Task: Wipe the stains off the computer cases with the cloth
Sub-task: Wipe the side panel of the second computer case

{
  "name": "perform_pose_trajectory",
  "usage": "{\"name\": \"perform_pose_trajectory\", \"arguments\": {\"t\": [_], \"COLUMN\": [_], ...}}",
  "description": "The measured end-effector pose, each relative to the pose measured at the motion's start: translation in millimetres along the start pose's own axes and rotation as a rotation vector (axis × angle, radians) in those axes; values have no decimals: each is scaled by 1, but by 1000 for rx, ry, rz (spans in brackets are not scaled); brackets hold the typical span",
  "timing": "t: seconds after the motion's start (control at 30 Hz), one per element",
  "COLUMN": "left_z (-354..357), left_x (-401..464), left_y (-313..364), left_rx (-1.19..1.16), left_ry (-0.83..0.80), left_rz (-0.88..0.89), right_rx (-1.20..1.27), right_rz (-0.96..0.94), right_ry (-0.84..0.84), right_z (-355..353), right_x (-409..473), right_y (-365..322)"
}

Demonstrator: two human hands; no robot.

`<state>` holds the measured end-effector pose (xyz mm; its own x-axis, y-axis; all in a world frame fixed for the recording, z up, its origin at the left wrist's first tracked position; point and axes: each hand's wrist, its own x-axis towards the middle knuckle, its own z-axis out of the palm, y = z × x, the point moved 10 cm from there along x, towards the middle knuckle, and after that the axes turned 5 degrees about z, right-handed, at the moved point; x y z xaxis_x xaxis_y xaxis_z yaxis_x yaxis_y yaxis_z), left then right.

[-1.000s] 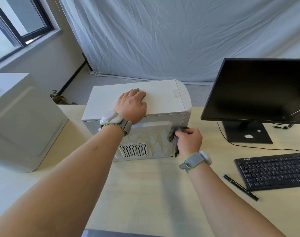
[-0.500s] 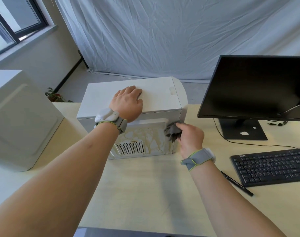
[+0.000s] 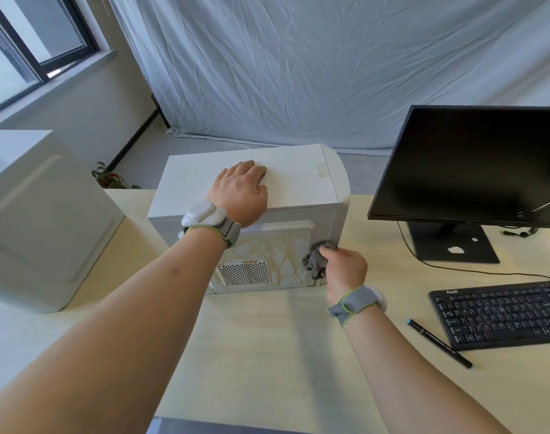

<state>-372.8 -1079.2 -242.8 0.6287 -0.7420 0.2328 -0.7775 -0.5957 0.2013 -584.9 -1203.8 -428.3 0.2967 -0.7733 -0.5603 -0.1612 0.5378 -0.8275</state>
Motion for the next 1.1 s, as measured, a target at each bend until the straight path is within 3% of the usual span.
{"name": "perform_pose_trajectory", "arguments": {"t": [0.1, 0.2, 0.33, 0.43, 0.57, 0.67, 0.73, 0.8, 0.9, 1.0, 1.1], "left_z": [0, -1, -3, -2, -4, -5, -4, -5, -5, -2, -2], "left_x": [2, 1, 0, -2, 0, -2, -2, -3, -4, -2, 0], "left_y": [0, 3, 3, 2, 3, 6, 6, 5, 6, 5, 3], "left_rx": [0, 3, -4, -4, -2, -6, -11, -3, 0, 7, 10], "left_ry": [-1, 10, 24, 16, 14, 6, 3, 1, -4, -15, -14], "left_rz": [8, 9, -1, -1, 0, 6, 3, 7, 7, 0, -1], "right_rx": [209, 224, 6, -12, 159, 104, -42, -154, -135, 97, 236], "right_rz": [-177, -324, -183, -54, -326, -492, -427, -235, -65, -124, -356], "right_ry": [-41, -42, 18, -6, -38, -7, 33, 42, 45, 50, -22], "right_z": [8, 5, 3, 4, 6, 7, 7, 2, -12, -18, -13], "right_x": [-19, -30, -13, -9, -37, -51, -35, -12, 5, -9, -33], "right_y": [-49, -75, -35, -12, -80, -106, -81, -35, 1, -22, -72]}}
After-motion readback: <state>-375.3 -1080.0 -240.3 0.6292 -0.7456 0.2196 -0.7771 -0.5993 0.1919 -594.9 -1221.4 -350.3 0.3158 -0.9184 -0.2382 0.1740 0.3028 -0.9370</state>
